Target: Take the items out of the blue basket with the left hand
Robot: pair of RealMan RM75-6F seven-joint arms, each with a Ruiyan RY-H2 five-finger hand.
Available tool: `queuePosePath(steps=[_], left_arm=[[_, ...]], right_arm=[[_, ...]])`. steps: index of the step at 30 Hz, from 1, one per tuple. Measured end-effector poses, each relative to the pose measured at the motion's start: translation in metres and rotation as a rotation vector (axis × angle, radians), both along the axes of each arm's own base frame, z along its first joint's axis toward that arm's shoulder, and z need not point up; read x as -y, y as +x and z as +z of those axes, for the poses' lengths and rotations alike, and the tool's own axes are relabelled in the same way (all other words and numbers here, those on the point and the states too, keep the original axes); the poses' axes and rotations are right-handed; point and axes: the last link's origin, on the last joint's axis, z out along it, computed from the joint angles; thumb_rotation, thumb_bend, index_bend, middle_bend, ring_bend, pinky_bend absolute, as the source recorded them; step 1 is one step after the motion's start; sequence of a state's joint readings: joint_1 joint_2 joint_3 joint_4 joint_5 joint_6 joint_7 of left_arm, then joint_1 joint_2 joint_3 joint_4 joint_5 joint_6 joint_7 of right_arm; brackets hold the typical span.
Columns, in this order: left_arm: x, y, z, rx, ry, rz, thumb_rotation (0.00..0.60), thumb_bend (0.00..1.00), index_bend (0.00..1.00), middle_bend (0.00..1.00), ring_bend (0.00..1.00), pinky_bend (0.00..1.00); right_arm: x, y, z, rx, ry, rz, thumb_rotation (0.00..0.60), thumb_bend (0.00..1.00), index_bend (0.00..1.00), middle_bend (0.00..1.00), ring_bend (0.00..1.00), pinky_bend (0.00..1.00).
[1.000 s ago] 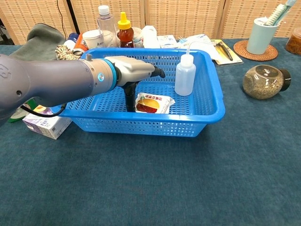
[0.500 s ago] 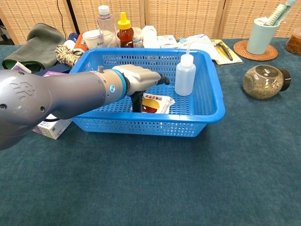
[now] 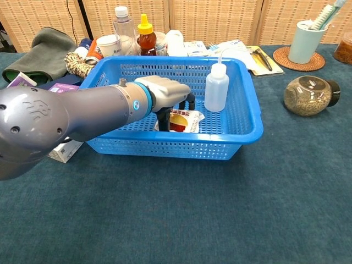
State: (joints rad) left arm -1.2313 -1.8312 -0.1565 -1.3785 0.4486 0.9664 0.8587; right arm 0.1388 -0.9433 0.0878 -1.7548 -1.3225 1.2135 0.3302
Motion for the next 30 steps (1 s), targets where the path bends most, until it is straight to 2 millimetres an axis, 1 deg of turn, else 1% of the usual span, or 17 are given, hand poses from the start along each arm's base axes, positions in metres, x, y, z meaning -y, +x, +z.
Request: queuePosePath(steps=[4,8,13,19,22,25,30], left_arm=[[0.0,-0.001,-0.003,0.004,0.022,-0.015,0.6,0.25,0.36,0.4,0.37,0.37],[0.0,0.0,-0.005,0.019,0.04,-0.024,0.6,0.25,0.36,0.41,0.38,0.38],[-0.001,0.001,0.0,0.039,0.051,-0.021,0.6,0.25,0.36,0.41,0.38,0.38],[-0.002,0.004,0.01,0.063,0.065,-0.018,0.6,0.25,0.36,0.41,0.38,0.38],[-0.003,0.008,0.019,0.083,0.08,-0.023,0.6,0.25,0.36,0.41,0.38,0.38],[-0.004,0.013,0.033,0.109,0.099,-0.029,0.6,0.25,0.36,0.41,0.38,0.38],[-0.006,0.016,0.066,0.156,0.149,-0.032,0.6,0.25,0.36,0.41,0.38,0.38]], right_arm=[[0.0,0.0,0.0,-0.001,0.0,0.0,0.6,0.0,0.0,0.0,0.0,0.0],[0.0,0.0,-0.001,0.0,0.003,-0.001,0.6,0.0,0.0,0.0,0.0,0.0],[0.0,-0.001,-0.001,0.001,0.003,-0.002,0.6,0.0,0.0,0.0,0.0,0.0],[0.0,0.0,-0.001,0.003,0.003,0.001,0.6,0.0,0.0,0.0,0.0,0.0],[-0.001,0.001,0.0,0.004,0.002,0.004,0.6,0.0,0.0,0.0,0.0,0.0],[-0.001,0.001,0.0,0.005,0.003,0.006,0.6,0.0,0.0,0.0,0.0,0.0],[-0.003,0.004,0.0,0.005,0.004,0.02,0.6,0.0,0.0,0.0,0.0,0.0]])
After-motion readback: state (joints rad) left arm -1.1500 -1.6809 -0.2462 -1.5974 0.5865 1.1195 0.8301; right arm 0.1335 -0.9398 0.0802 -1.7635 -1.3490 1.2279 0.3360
